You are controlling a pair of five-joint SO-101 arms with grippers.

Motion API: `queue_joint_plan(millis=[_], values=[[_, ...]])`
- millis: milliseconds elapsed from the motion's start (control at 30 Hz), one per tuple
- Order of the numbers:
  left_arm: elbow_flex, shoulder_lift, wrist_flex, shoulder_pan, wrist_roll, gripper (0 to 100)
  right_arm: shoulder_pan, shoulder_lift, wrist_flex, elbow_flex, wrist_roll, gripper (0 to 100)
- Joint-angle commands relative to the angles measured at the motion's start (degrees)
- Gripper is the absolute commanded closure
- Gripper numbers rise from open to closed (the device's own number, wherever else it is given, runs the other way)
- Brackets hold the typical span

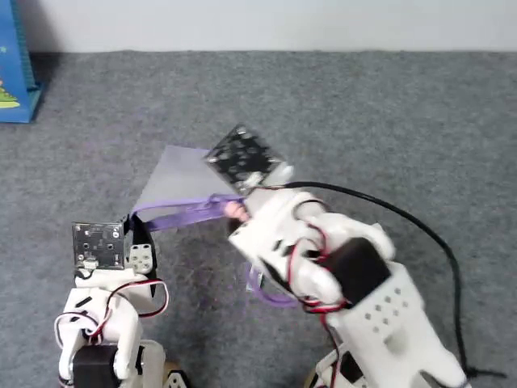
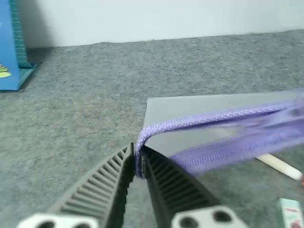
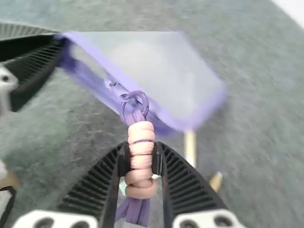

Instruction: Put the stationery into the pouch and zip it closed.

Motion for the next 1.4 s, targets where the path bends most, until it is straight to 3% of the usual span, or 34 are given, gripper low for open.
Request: queue_joint_plan(millis=[0, 133, 267, 433, 500, 633, 700, 1000, 1200, 1267, 1367], values=[[0.0, -0.7, -1.7, -2.9, -0.3, 99, 6.3, -6.5, 2.1, -0.6, 3.5, 99.1], [0.0, -0.7, -1.6, -2.7, -0.3, 99, 10.7, -12.2, 4.3, -0.6, 5.1, 99.1], [0.0, -0.7, -1.6, -2.5, -0.3, 99, 10.5, -15.2, 5.7, -0.4, 4.8, 99.1], [0.1, -0.7, -0.4, 2.6, -0.6, 99, 7.8, -15.9, 5.3, 1.6, 4.7, 99.1], [0.1, -0.7, 0.9, 5.0, -0.6, 94, 6.8, -15.9, 5.4, 1.8, 4.7, 99.1], [0.6, -0.7, 2.9, 6.0, 0.5, 77, 5.8, -16.0, 5.8, 1.8, 4.7, 99.1], [2.1, -0.7, 1.8, 6.0, 2.5, 74, 5.9, -16.0, 5.8, 1.7, 4.7, 99.1], [9.7, -0.7, -6.1, 5.9, 2.1, 77, 5.9, -23.1, 5.8, 1.8, 4.7, 99.1], [7.3, -0.7, -5.9, 5.8, -2.7, 100, 6.3, -24.7, 6.0, 2.1, 4.2, 98.4], [5.9, -0.7, -4.3, 4.6, -3.0, 99, 6.3, -24.7, 6.9, 3.7, 1.8, 94.3], [3.7, -0.7, -2.5, 1.7, -1.5, 99, 6.4, -25.0, 8.0, 6.2, -2.9, 80.3]])
